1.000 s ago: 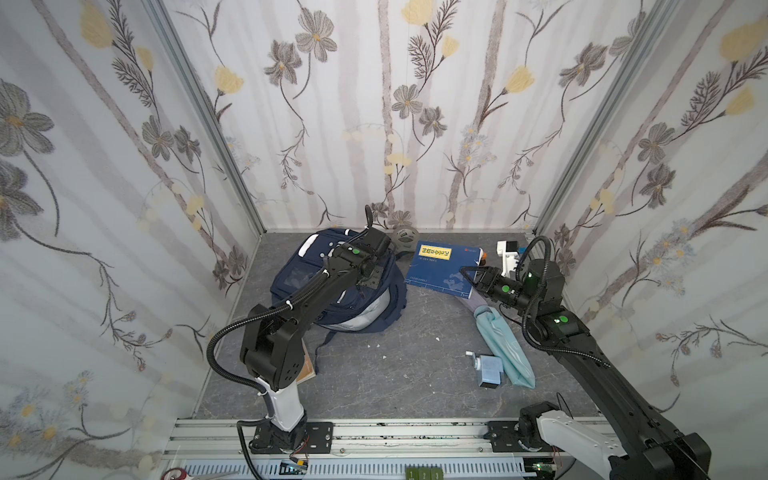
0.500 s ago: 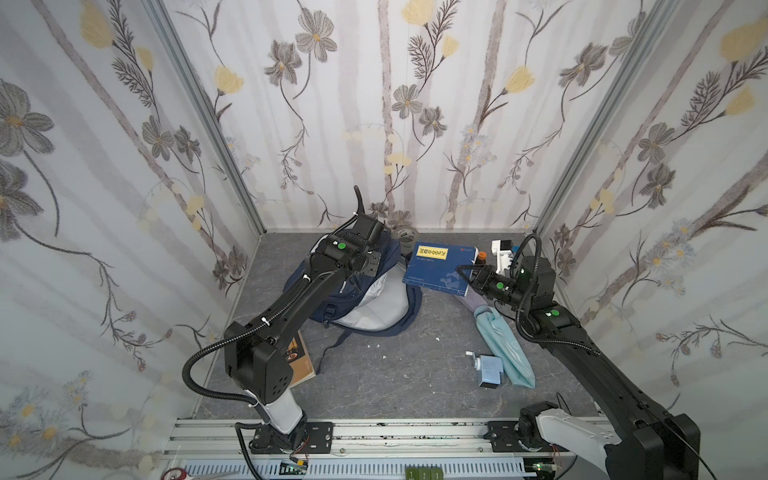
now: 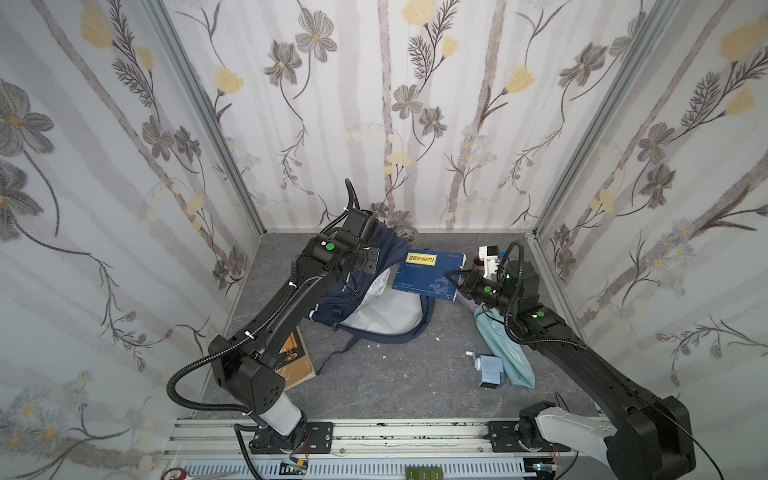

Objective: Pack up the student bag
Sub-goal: 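Lower the blue book into the open backpack with the right gripper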

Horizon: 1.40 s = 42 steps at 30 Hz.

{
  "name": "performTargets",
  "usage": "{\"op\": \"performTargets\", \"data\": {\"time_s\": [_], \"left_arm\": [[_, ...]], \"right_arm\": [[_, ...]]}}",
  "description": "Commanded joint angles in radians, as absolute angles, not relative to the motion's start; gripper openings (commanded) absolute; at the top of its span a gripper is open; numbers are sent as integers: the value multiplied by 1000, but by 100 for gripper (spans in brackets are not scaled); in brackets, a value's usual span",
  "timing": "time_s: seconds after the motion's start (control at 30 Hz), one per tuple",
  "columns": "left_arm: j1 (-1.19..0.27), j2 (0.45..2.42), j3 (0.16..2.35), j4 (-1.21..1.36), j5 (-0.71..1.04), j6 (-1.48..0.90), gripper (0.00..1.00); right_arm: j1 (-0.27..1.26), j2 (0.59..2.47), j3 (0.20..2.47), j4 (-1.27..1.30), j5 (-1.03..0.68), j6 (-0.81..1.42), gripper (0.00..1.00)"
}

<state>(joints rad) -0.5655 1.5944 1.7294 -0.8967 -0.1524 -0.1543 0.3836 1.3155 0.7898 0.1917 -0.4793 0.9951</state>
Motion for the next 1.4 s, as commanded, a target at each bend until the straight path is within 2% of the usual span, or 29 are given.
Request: {"op": "performTargets", "data": {"time_s": [0.0, 0.2, 0.47, 0.63, 0.77, 1.03, 1.37], "left_arm": [[-567, 1568, 1716, -819, -117, -201, 0], [-567, 1538, 1705, -831, -132, -210, 0], [-567, 1514, 1684, -807, -112, -210, 0], [-566, 1524, 1702, -814, -81, -209, 0], [-566, 1525, 1722, -827, -63, -198, 0], [-565, 1501, 1725, -827, -30, -209, 0], [-565, 1477, 1704, -805, 24, -227, 0]], "right_arm": [[405, 1346, 762, 351, -435, 1084, 0], [449, 1426, 756, 439, -420, 1143, 0], [530, 1563, 722, 627, -320, 1287, 0], [573, 1754, 839, 740, -350, 1355, 0], [609, 1864, 919, 785, -309, 1376, 0], [642, 2078, 1076, 819, -250, 1451, 0], [674, 2217, 1205, 726, -144, 1458, 0]]}}
